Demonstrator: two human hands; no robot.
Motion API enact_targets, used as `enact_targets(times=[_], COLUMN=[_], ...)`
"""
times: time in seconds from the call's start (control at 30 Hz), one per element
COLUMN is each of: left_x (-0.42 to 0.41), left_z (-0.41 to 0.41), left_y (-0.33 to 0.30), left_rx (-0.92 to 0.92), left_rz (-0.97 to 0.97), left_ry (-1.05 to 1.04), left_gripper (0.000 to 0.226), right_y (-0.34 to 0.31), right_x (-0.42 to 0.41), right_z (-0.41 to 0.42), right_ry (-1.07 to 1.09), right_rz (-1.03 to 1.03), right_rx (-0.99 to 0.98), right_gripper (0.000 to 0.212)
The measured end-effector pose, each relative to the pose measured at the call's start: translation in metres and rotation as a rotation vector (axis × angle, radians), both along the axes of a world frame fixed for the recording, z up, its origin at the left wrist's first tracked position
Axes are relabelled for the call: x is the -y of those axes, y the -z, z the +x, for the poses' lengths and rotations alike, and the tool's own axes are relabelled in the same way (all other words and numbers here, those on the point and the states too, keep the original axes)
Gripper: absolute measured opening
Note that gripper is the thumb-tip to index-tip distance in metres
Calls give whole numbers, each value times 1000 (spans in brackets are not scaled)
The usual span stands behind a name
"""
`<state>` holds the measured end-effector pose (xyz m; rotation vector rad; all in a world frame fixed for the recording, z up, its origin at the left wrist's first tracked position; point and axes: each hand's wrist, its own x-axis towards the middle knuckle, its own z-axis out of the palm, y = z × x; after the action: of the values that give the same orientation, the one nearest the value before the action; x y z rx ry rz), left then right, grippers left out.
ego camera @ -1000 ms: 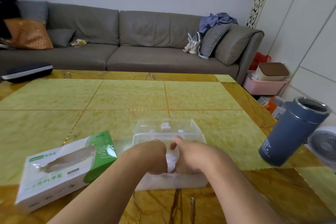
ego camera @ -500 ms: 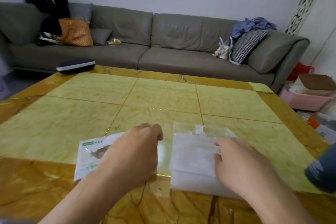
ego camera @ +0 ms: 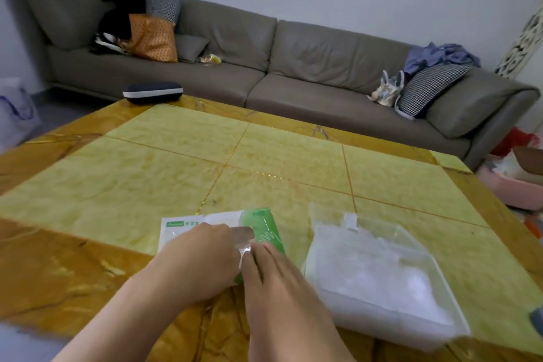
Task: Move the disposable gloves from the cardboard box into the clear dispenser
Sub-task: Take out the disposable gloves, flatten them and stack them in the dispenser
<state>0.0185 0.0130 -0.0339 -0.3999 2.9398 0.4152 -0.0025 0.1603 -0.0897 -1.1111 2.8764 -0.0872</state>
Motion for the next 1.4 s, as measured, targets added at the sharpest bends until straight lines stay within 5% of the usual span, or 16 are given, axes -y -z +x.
enact_targets(times=[0.1, 0.27, 0.4, 0.53, 0.6, 0.8, 1.0, 1.2, 1.33, 1.4], left_x=[12, 21, 25, 30, 25, 36, 42, 52, 41, 35], left_z=[-4, 0, 3, 2, 0, -2, 0, 2, 7, 6], left_y=[4, -13, -21, -6, 2, -10, -13, -14, -6, -1], left_rx=[-83, -453, -594, -374, -357, -531, -539, -376, 16, 68], left_rz=[103, 379, 690, 367, 252, 244, 310, 45, 66, 94], left_ry=[-86, -181, -208, -89, -99, -328, -255, -68, 115, 179], left_gripper=[32, 7, 9, 31, 12, 16, 22, 41, 66, 73], right_y=[-6, -15, -13, -8, 2, -11, -11, -18, -17, -15], right_x=[-3, -3, -4, -5, -7, -8, -5, -7, -5, -5], right_z=[2, 1, -1, -1, -3, -3, -2, 0, 3, 3], right_ry=[-83, -102, -109, -79, -60, -178, -108, -130, -102, -95], right_rz=[-1, -129, -193, -194, -213, -120, -132, -75, -80, -91], right_rx=[43, 57, 43, 117, 44, 82, 14, 37, 56, 65], right_gripper=[85, 74, 63, 59, 58, 83, 58, 75, 74, 75])
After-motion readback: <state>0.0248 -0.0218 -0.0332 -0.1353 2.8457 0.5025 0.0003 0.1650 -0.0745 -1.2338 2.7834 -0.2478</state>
